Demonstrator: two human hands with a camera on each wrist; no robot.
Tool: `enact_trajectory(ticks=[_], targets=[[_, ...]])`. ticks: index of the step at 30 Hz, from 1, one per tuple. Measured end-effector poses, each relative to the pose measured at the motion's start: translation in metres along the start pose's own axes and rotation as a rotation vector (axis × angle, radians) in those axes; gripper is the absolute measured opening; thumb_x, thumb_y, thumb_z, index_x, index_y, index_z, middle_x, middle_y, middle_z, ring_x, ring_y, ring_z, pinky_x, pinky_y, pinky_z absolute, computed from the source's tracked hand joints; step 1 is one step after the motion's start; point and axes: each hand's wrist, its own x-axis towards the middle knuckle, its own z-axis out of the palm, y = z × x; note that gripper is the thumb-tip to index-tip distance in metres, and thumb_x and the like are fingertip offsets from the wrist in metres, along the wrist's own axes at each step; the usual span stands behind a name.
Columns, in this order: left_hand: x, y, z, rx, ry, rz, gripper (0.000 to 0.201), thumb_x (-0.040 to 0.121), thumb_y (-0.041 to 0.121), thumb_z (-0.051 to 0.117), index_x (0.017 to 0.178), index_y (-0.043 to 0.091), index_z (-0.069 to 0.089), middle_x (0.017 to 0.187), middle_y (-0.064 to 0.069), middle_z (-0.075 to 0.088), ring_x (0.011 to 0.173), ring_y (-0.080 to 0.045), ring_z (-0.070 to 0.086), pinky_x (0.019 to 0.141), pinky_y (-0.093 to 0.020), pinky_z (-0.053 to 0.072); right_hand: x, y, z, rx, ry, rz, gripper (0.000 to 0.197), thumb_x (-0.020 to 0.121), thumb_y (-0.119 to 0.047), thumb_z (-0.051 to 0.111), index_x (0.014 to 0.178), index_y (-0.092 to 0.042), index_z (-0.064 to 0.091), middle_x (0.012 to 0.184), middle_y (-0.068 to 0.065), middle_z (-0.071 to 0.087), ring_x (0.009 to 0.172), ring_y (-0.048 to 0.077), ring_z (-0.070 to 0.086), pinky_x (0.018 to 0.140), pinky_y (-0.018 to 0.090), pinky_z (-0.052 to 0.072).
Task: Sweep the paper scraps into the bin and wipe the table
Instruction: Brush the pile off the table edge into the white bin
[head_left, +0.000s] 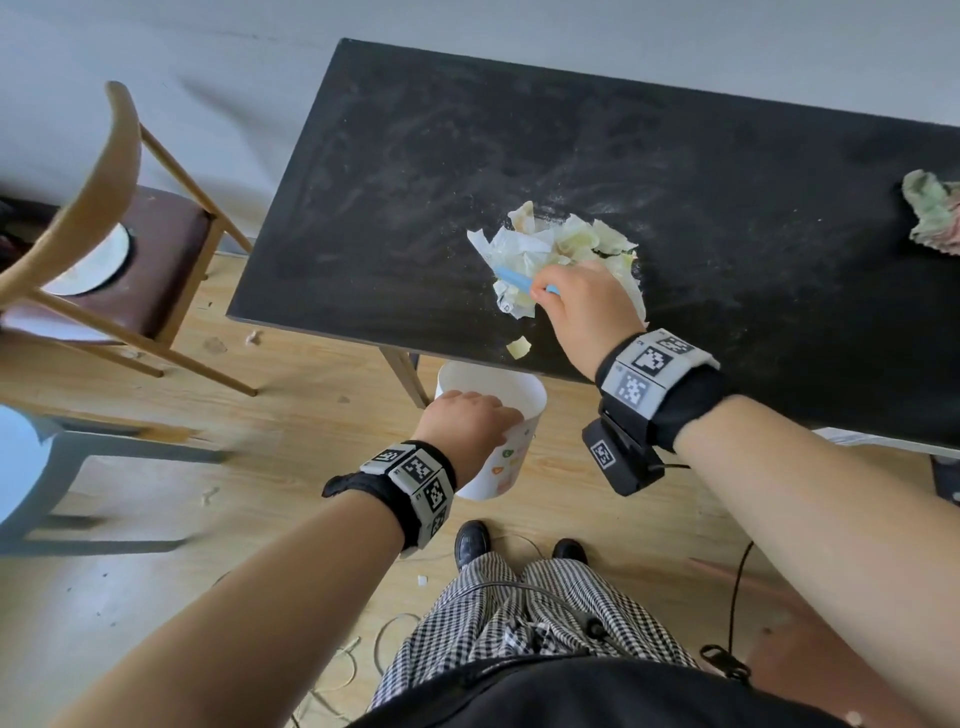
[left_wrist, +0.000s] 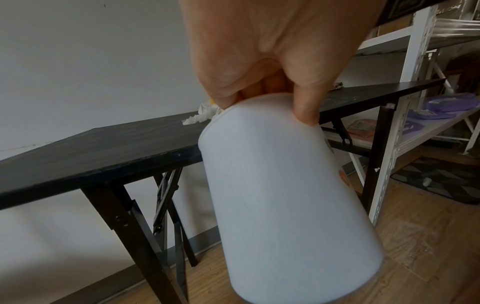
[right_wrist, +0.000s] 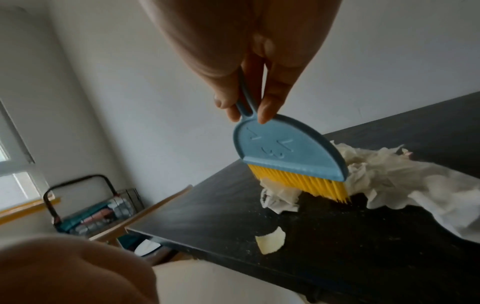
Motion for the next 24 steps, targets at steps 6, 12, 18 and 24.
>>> enact_trajectory(ticks=[6,12,18,24], targets=[[0.002,0.002,0.000,-0.030,0.001,-0.029,0.032,0.099,0.023,0.045,0.130,0.028,0.051,0.114,0.002,0.060,0.105,-0.023,0.054,0.090,-0.033,0.040,0.000,-0.007,0.014,-0.041,-0.152,-0.058,0.025,0.097,-0.021,0.046,0.111,-0.008,0.062,0.098,0.016,0.059,0.093,0.030,0.055,0.069,0.026,0.035],[0.001,0.002,-0.002,-0.013,0.003,-0.036,0.033,0.100,0.023,0.043,0.132,0.028,0.050,0.116,0.001,0.059,0.108,-0.023,0.053,0.091,-0.033,0.038,-0.016,-0.009,-0.012,0.114,-0.056,-0.088,0.021,0.095,-0.018,0.049,0.103,-0.008,0.065,0.084,0.006,0.053,0.080,0.019,0.046,0.069,0.024,0.035],[-0.002,0.001,-0.003,-0.008,-0.006,-0.051,0.032,0.099,0.023,0.044,0.129,0.027,0.051,0.112,0.001,0.059,0.104,-0.023,0.055,0.089,-0.032,0.039,0.012,-0.016,0.001,0.077,-0.026,-0.089,0.023,0.096,-0.018,0.047,0.106,-0.006,0.065,0.093,0.013,0.062,0.090,0.022,0.049,0.071,0.020,0.029],[-0.004,-0.002,-0.005,0.006,-0.011,-0.069,0.033,0.099,0.023,0.044,0.131,0.026,0.051,0.116,0.001,0.059,0.107,-0.023,0.055,0.089,-0.031,0.038,0.002,-0.024,0.022,-0.001,-0.224,-0.095,0.026,0.096,-0.021,0.047,0.109,-0.005,0.063,0.098,0.019,0.055,0.089,0.034,0.056,0.080,0.036,0.045]])
